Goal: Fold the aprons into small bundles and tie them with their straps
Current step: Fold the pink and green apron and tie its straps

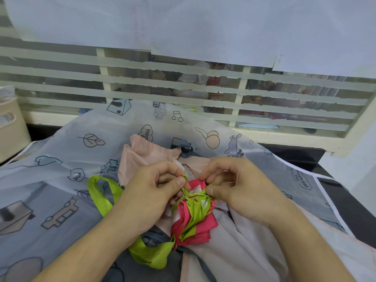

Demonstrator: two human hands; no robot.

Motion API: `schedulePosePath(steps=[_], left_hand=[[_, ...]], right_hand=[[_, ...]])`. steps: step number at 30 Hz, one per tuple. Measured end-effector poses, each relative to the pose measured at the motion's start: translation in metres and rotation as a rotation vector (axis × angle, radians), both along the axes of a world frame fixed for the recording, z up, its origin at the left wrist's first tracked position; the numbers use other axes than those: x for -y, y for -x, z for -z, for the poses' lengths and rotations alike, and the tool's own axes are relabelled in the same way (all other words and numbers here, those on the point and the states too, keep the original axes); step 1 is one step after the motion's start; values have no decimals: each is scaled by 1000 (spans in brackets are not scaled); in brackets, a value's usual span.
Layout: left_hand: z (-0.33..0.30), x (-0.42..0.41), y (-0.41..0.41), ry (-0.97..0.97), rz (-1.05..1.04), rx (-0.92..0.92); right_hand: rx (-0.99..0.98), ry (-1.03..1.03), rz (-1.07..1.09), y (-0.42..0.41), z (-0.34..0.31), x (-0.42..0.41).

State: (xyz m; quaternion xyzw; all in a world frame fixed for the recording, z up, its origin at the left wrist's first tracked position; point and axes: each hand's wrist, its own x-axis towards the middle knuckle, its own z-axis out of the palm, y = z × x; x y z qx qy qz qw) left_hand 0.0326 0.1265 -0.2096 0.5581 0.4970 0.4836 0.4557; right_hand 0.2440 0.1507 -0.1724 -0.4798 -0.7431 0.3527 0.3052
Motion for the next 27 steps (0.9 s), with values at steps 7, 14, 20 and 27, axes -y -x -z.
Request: schedulePosePath(steps=[7,14,20,27], left_hand=[[-1,0,0,20,65,-30],[-4,-4,10,107,22,-9],[-3,0,6,43,12,-137],[-3,2,0,20,66,-204]], right_hand=[[121,-163,29,7,2,2],[67,-120,62,2,2,0],[166,-203,97,6,0,3],[20,-180,-128,25,1,14]])
